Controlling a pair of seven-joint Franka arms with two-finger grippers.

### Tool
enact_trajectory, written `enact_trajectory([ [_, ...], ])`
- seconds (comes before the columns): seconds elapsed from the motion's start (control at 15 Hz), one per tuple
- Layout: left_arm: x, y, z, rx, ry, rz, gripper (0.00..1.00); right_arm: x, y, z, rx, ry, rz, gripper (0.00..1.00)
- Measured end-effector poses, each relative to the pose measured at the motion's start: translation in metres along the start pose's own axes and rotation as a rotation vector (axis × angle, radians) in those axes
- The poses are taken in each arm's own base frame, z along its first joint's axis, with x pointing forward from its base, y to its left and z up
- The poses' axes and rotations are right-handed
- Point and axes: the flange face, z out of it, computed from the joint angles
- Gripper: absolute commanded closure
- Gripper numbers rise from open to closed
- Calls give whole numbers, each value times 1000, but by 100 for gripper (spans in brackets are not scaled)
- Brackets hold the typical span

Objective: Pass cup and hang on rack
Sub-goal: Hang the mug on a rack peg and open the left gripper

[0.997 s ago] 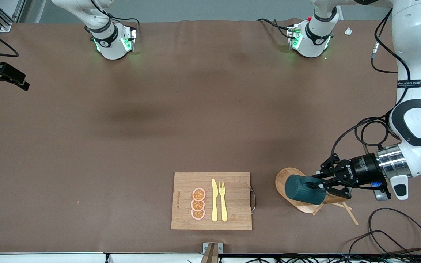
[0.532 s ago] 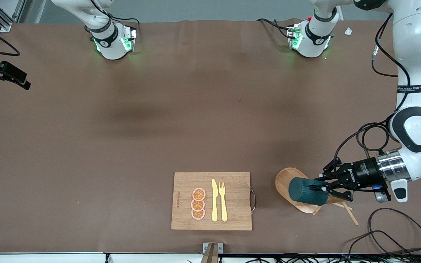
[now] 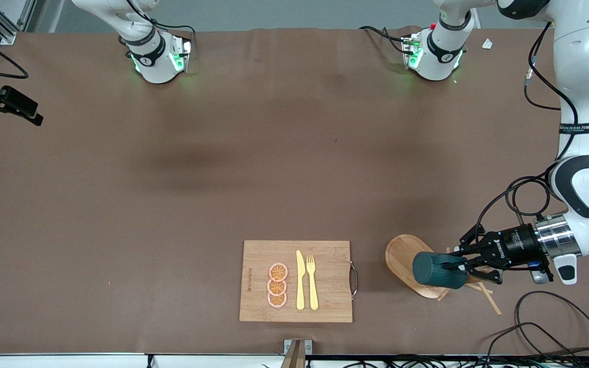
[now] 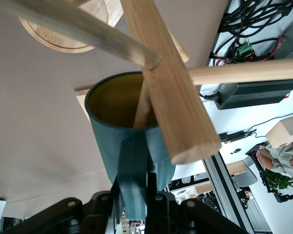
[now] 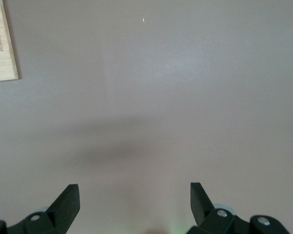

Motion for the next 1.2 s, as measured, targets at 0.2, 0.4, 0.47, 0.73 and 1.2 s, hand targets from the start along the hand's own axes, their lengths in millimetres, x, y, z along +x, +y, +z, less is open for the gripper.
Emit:
enact_trajectory([
  [0.2, 7, 0, -3, -3, 2, -9, 99, -5, 2, -4, 0, -13, -14, 0],
  [0.4, 17, -1, -9, -12, 5, -22, 97, -7, 2, -11, 1, -2, -17, 0],
  [0.47, 18, -1, -9, -11, 5, -24, 95, -7, 2, -12, 1, 0, -20, 0],
  [0.73, 21, -2, -5, -5, 4, -31, 60, -7, 2, -15, 1, 7, -39, 0],
  [1.2, 11, 0, 0, -2, -4, -15, 0, -7, 6, -21, 2, 15, -34, 0],
])
